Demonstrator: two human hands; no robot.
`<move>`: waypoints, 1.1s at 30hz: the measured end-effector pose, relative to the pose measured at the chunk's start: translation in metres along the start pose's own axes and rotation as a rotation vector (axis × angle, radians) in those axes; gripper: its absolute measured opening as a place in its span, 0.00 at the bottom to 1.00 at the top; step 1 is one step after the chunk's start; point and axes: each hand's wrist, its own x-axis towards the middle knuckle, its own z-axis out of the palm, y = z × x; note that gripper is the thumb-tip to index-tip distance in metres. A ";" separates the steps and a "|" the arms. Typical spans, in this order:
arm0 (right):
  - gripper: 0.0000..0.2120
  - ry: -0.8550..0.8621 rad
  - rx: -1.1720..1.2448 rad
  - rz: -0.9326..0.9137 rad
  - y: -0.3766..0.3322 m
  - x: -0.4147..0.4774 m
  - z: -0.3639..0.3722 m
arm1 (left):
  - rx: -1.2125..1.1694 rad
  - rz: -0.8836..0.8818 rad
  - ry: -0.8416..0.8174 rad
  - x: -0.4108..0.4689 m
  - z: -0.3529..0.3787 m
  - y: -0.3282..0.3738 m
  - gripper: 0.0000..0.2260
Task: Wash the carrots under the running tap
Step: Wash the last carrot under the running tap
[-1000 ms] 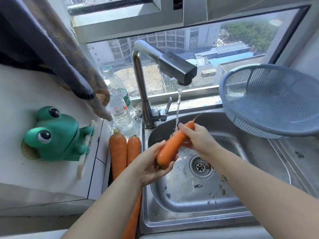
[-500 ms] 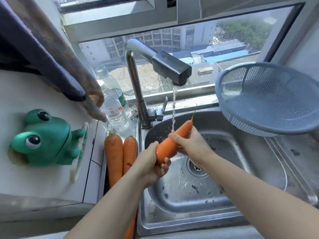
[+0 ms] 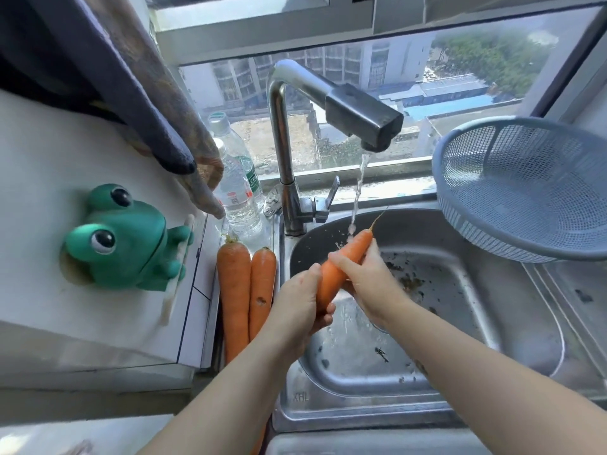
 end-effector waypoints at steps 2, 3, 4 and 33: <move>0.41 0.037 -0.077 -0.025 0.006 -0.001 0.001 | 0.029 0.024 -0.017 -0.005 0.001 -0.003 0.14; 0.42 0.079 -0.125 -0.044 0.008 -0.002 0.002 | 0.066 0.056 -0.015 -0.007 0.002 -0.005 0.14; 0.41 0.127 -0.160 -0.068 0.009 0.000 0.005 | 0.129 0.099 -0.001 -0.009 0.003 -0.006 0.13; 0.15 0.327 0.243 0.154 -0.009 -0.006 0.025 | 0.322 0.094 -0.085 -0.031 -0.013 -0.017 0.12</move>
